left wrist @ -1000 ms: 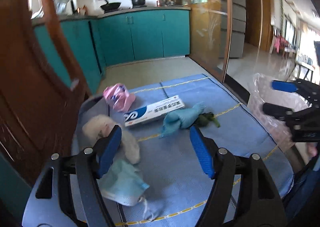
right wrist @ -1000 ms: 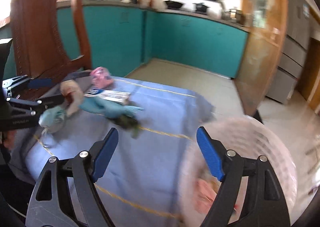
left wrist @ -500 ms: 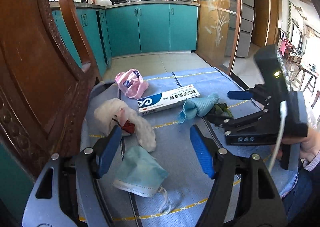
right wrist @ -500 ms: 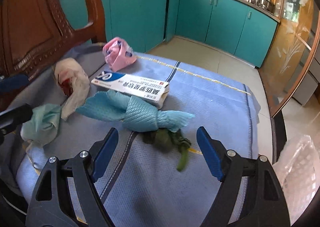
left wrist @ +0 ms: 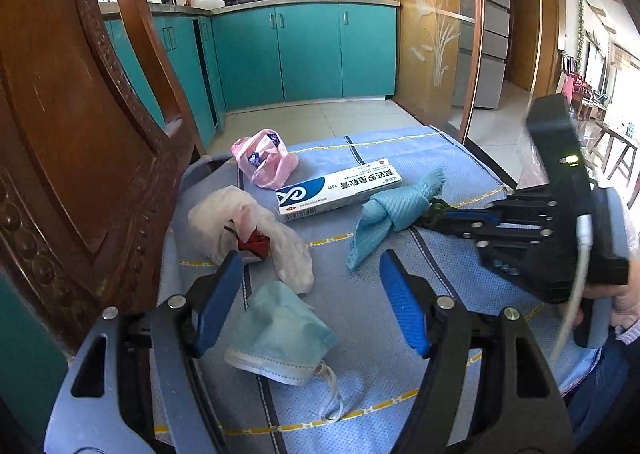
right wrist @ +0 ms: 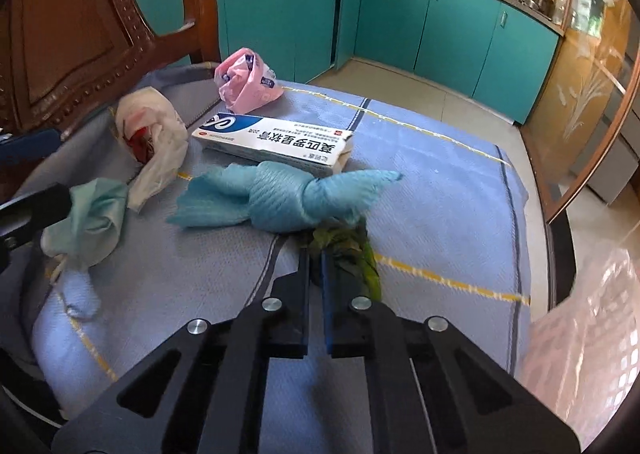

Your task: Collect trash

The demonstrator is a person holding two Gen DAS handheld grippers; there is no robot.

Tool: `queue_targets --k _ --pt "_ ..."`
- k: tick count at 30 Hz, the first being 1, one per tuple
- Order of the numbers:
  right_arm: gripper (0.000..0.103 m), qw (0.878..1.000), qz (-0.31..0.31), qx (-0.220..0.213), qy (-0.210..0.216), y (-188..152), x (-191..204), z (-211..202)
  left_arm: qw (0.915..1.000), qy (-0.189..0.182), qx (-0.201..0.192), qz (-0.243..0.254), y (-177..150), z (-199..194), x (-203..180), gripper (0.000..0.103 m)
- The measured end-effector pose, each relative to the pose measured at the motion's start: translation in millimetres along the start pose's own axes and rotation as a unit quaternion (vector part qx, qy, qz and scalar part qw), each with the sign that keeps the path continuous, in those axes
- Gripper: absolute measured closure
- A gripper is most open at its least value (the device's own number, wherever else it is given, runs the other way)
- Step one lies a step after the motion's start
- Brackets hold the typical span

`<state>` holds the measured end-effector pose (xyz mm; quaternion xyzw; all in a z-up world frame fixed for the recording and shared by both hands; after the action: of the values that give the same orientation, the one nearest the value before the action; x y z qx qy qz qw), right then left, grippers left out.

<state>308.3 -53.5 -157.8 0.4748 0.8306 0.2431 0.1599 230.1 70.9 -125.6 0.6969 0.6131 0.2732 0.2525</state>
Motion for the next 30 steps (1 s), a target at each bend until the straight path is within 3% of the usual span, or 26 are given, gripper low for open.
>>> queue_targets --k 9,18,20,23,27,30 --pt "0.097 0.999 0.021 -0.042 0.013 -35.5 -18.0 -66.4 1.0000 0.002 -0.002 -0.001 0.8 -1.5 -0.1 0.032" --pt "0.096 1.000 -0.005 -0.023 -0.008 -49.1 -10.8 -63.3 0.9999 -0.012 0.007 -0.010 -3.3 -0.8 5.5 0.032" --pt "0.088 1.000 -0.002 -0.021 -0.012 -49.7 -11.5 -61.4 0.9996 -0.020 0.013 -0.014 -4.2 1.6 6.9 0.031" --pt "0.055 0.999 0.008 -0.025 -0.021 -49.2 -14.2 -61.1 0.9992 -0.022 0.024 -0.022 -4.8 6.2 10.7 0.031" --pt "0.044 0.999 0.008 -0.032 -0.025 -47.0 -14.2 -62.3 0.9982 -0.018 0.049 -0.029 -8.1 16.9 13.2 0.029" --pt "0.043 0.999 0.005 -0.032 -0.032 -46.2 -14.4 -60.8 0.9974 -0.011 0.069 -0.020 -12.3 25.1 9.4 0.029"
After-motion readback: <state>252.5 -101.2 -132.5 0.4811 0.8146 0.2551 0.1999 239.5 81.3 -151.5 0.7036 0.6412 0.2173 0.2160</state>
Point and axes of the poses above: each gripper's, at about its wrist camera, not at the fingertips, and z roughly the way its jaws point, x to its left, y to its top, the point moved 3 cm from there along z, roughly the way its jaws point, and after that the axes turned 7 degrees about x, right-handed, at the moved point
